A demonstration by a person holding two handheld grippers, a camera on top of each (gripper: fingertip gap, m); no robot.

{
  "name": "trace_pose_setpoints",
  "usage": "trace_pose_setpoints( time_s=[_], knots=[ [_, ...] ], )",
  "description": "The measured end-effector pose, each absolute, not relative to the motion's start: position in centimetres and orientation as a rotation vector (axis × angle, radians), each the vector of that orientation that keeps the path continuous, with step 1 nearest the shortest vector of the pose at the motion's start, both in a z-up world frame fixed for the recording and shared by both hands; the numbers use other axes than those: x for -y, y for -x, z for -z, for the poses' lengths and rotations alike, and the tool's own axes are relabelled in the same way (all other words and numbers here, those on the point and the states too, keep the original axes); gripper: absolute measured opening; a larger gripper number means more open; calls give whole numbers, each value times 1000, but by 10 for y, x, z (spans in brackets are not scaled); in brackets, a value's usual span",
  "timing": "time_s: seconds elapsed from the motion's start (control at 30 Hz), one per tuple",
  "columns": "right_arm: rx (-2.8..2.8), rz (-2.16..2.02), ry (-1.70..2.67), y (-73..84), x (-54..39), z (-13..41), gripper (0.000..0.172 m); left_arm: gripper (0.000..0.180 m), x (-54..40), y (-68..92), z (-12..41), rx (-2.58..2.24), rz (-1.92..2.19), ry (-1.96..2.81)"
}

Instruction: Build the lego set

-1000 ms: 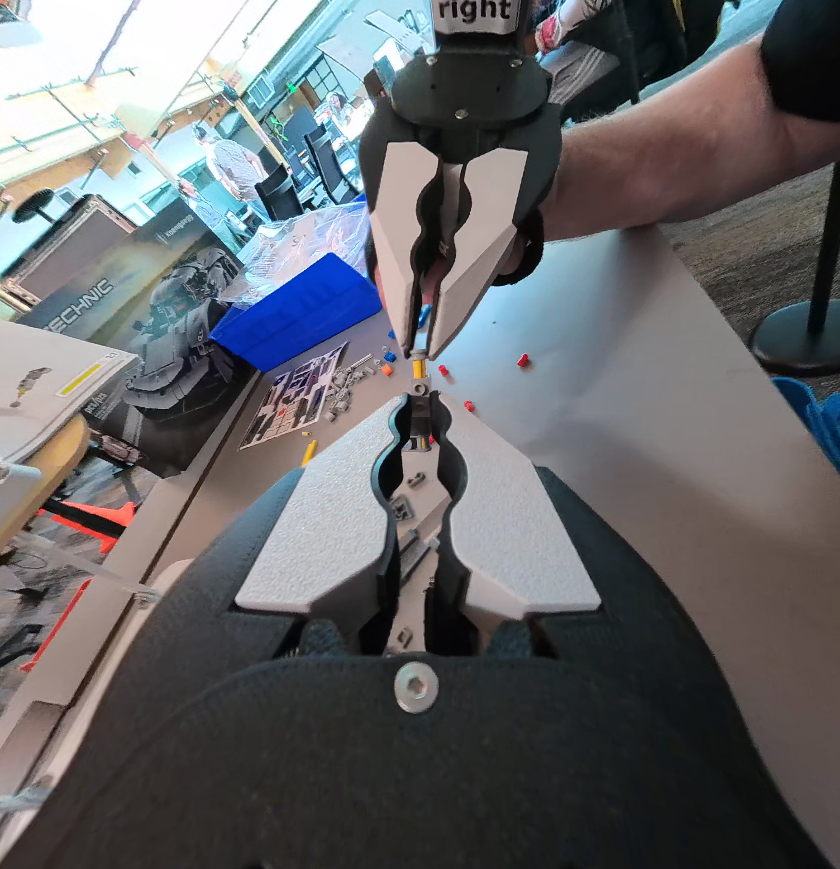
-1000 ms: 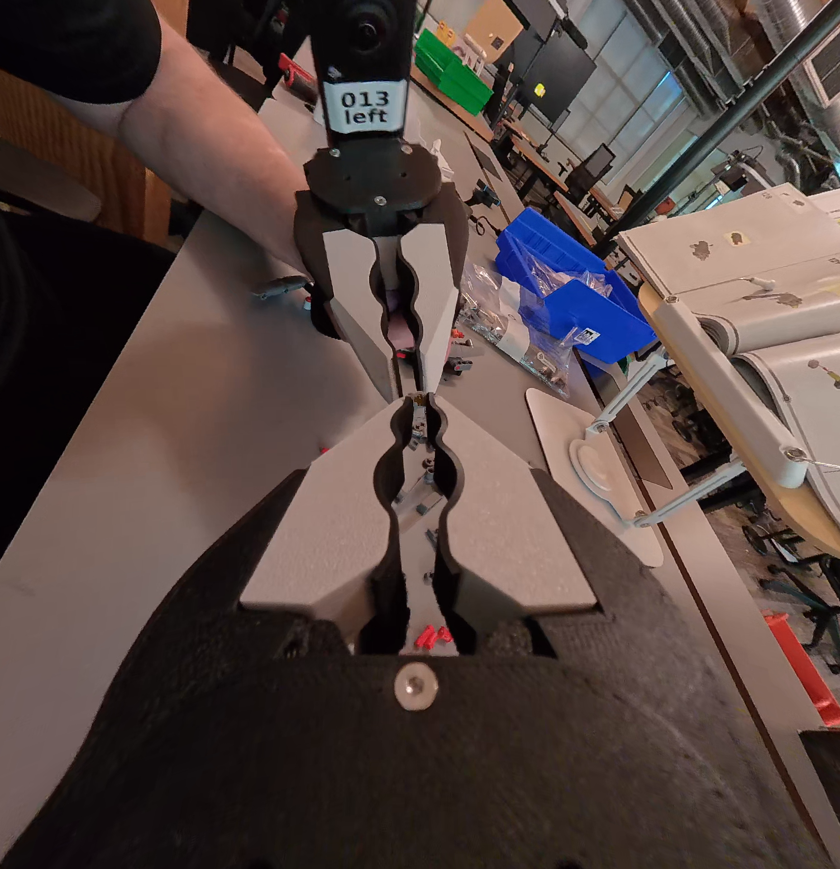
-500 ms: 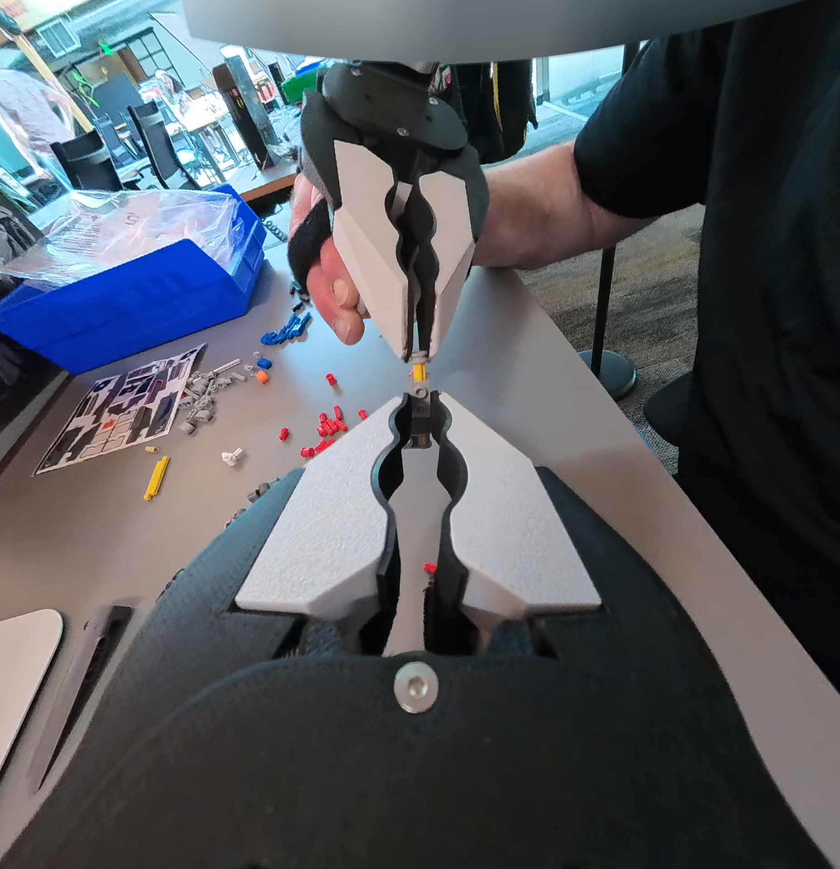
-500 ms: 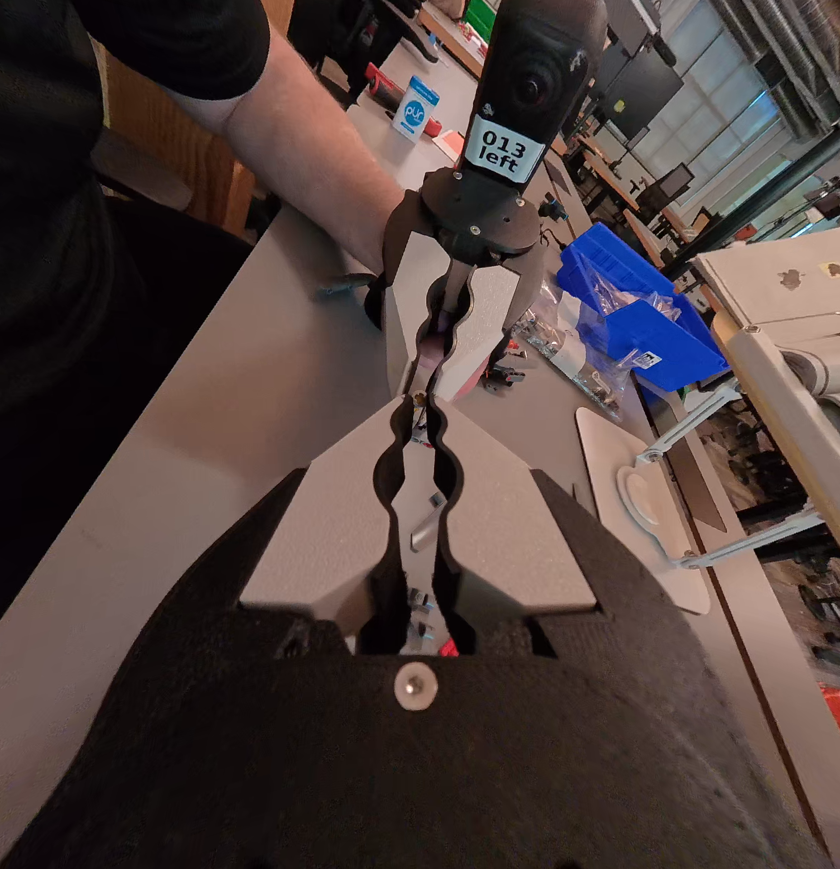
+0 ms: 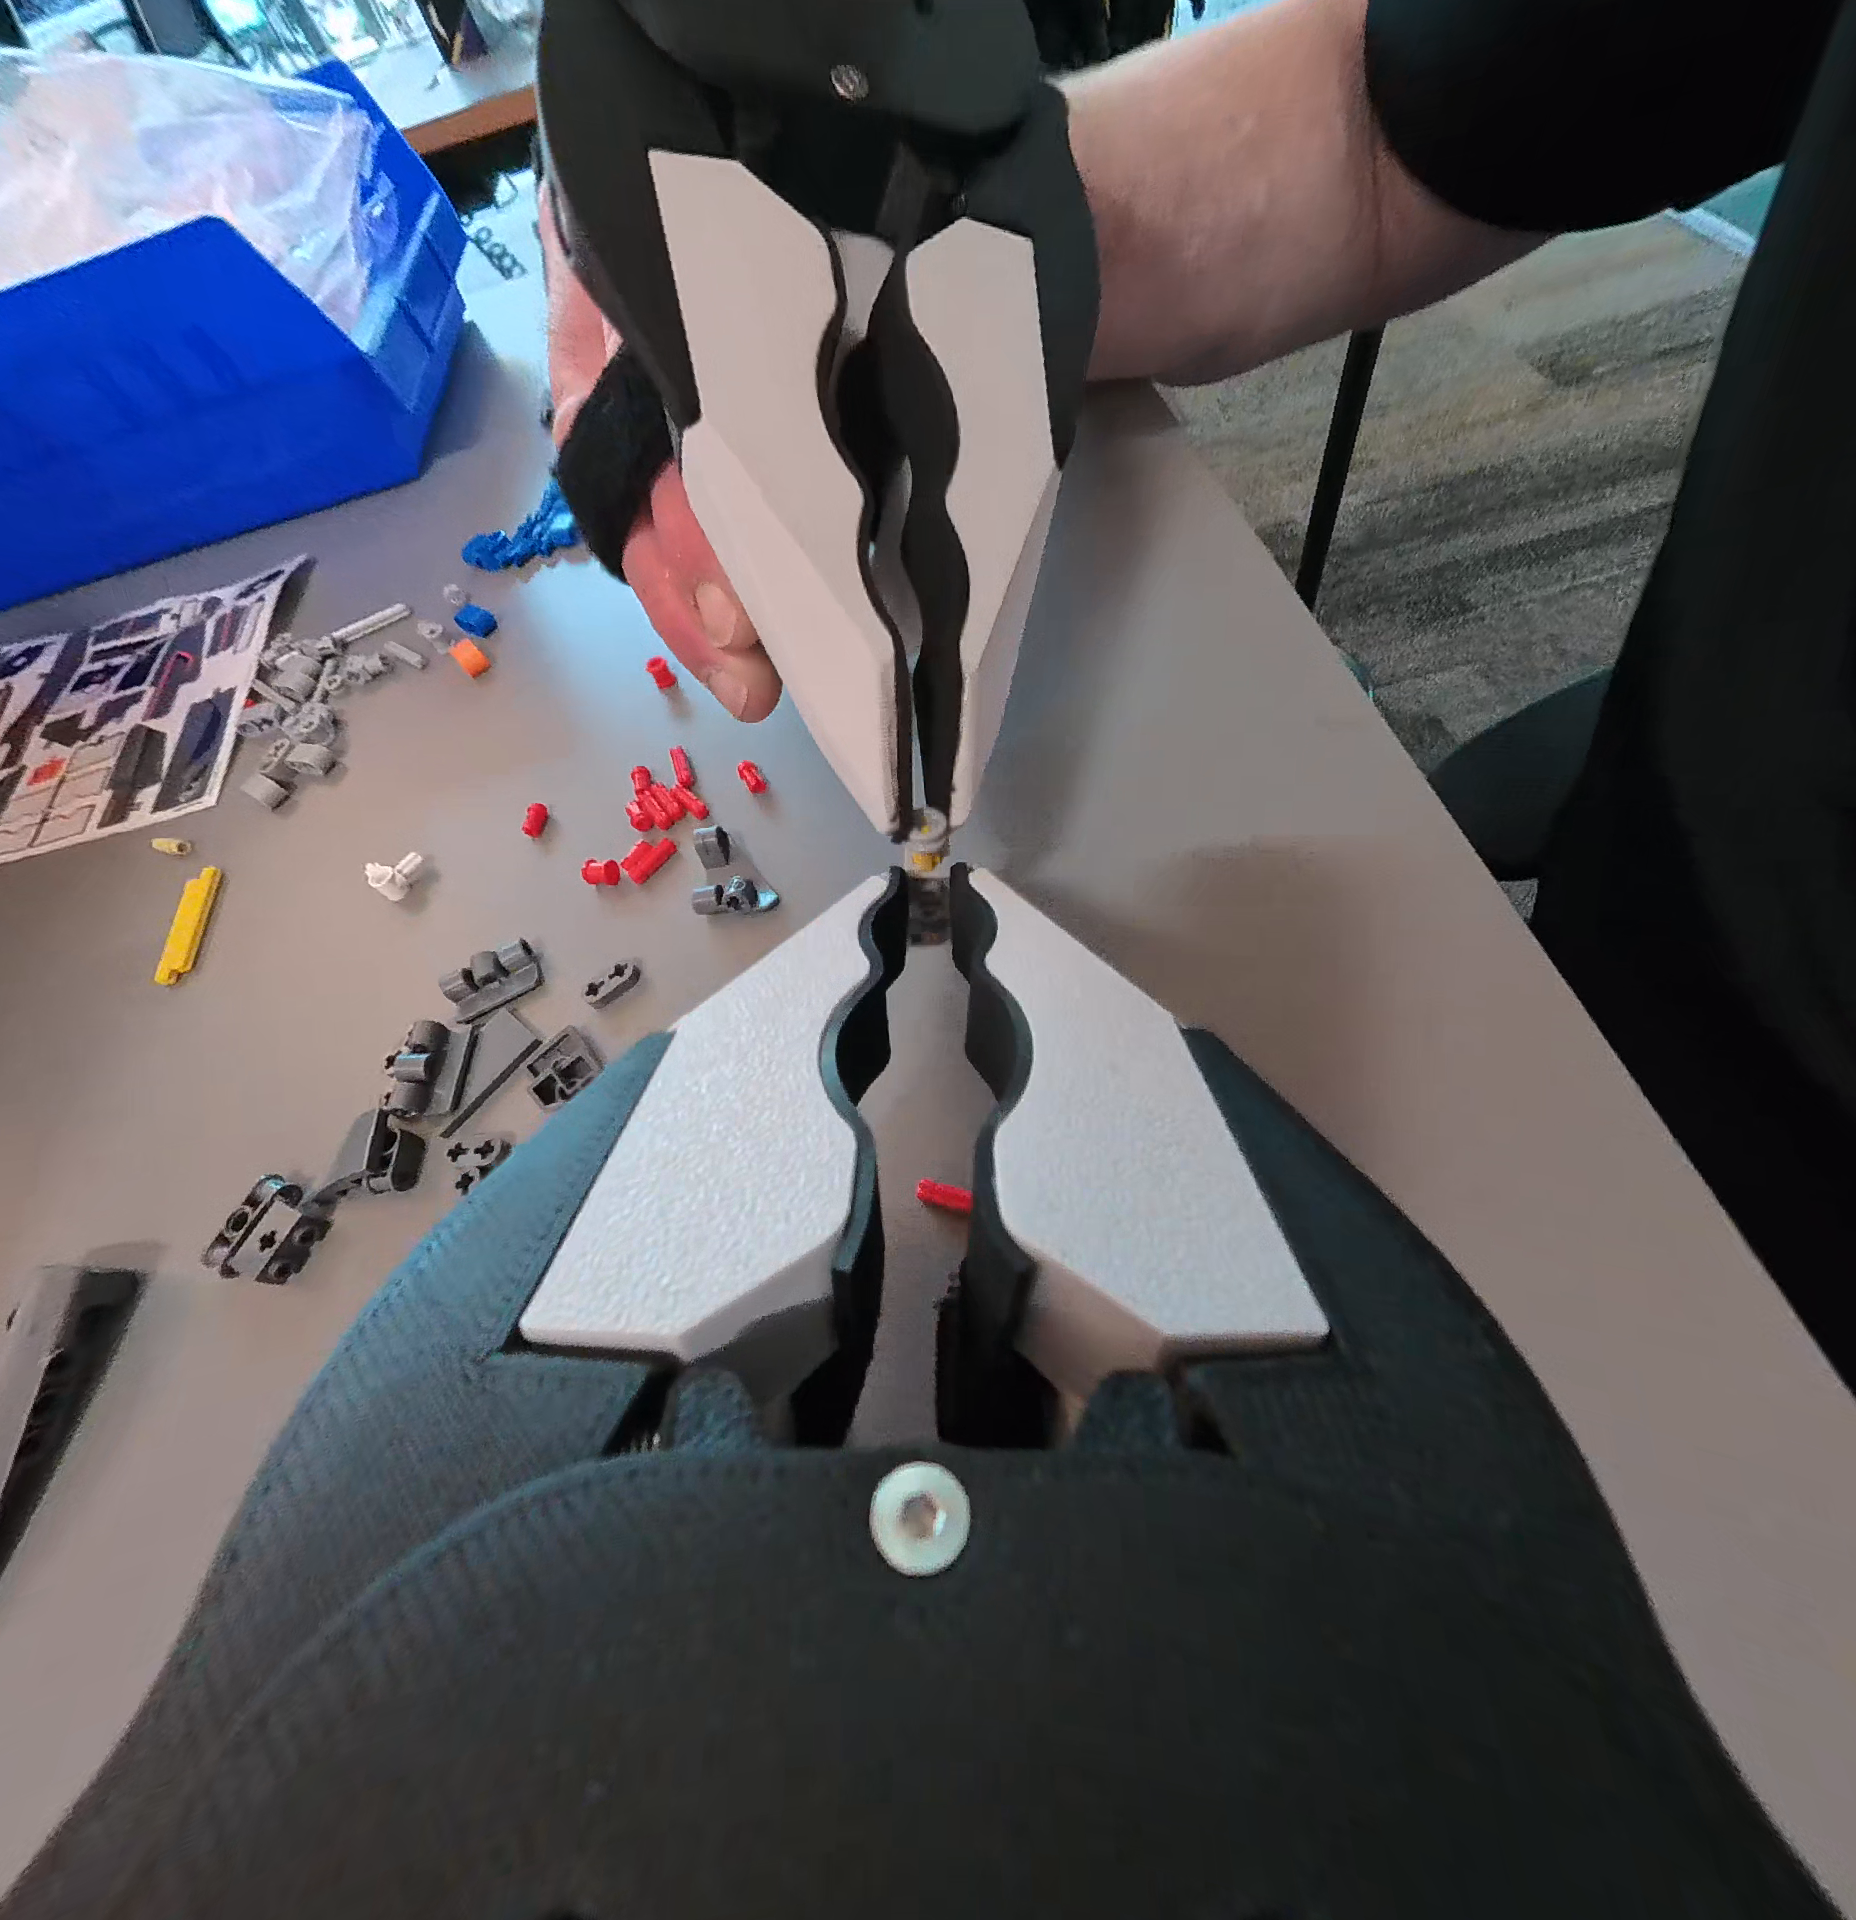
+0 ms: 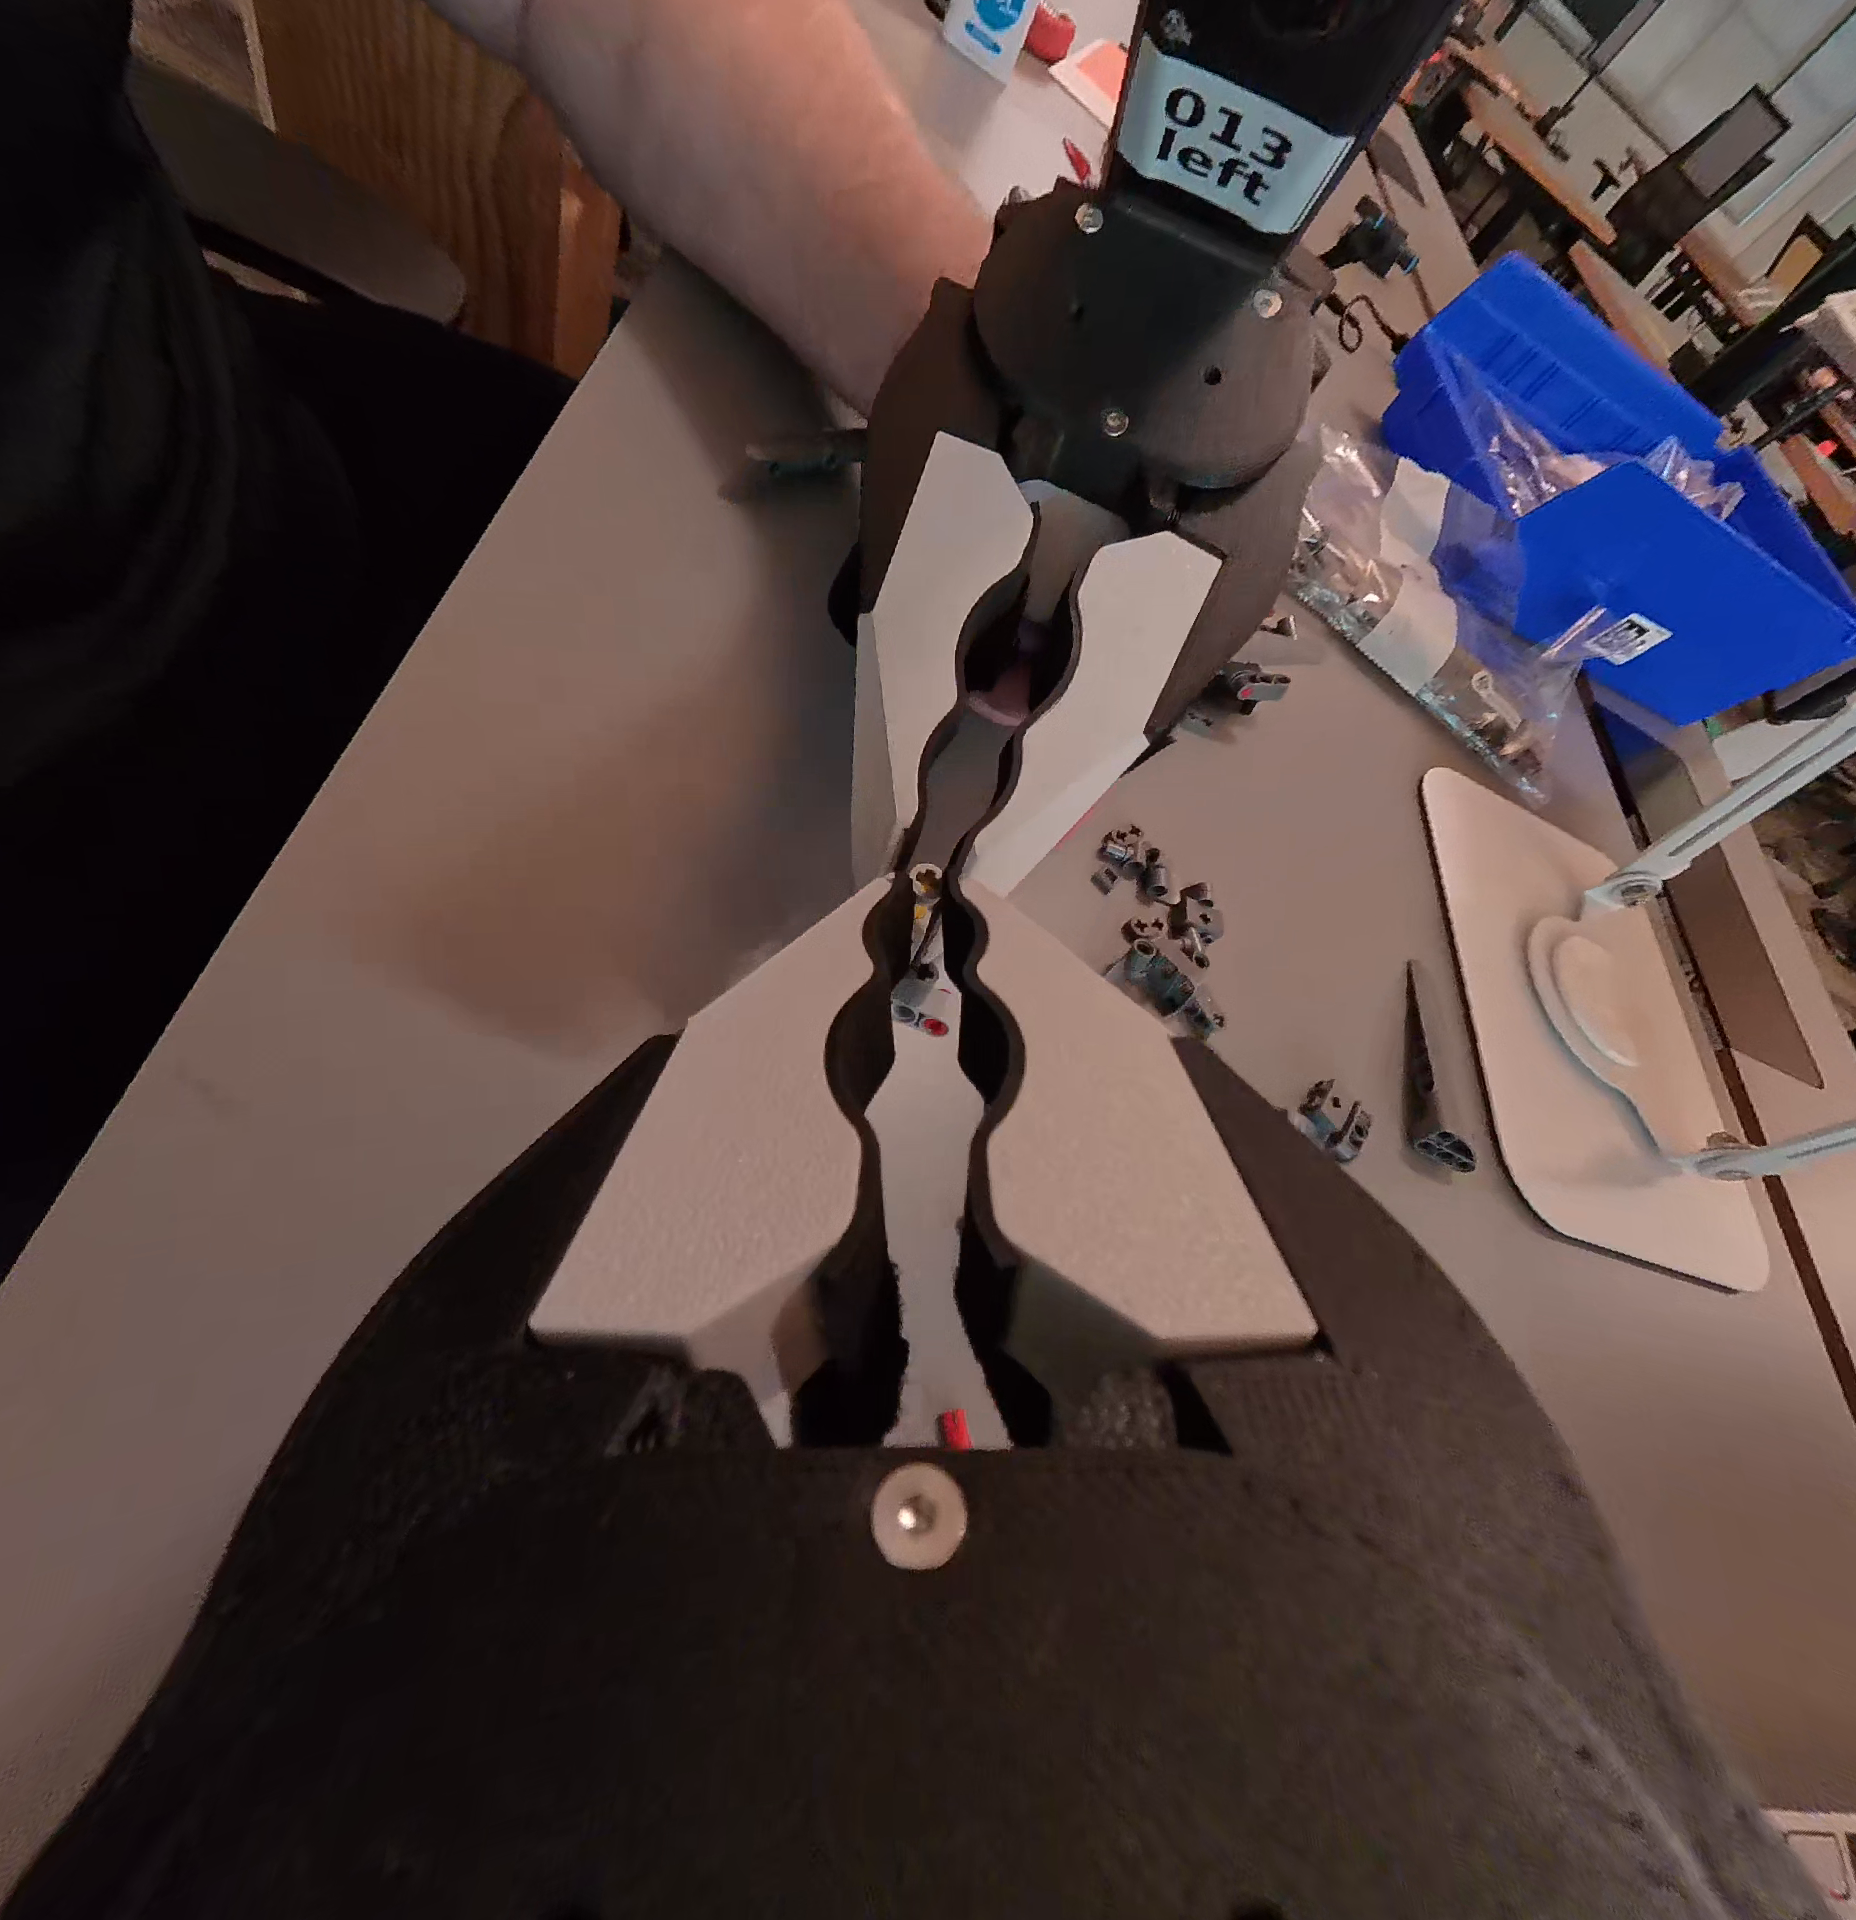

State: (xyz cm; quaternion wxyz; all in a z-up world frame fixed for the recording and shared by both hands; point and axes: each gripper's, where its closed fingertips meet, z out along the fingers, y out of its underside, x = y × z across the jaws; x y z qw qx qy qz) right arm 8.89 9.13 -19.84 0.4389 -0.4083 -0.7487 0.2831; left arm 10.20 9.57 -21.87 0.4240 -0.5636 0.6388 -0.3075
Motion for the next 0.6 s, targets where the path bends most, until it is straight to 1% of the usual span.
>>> trace_pose_setpoints(
  time_s=[0.37,0.6],
  knots=[
    [1995,-639,1105,-100,-93,224,2,6,-96,-109,245,-1756,681,1483],
    [2033,-612,1159,-105,-93,226,3,6,-96,-113,246,-1769,672,1494]
  ],
)
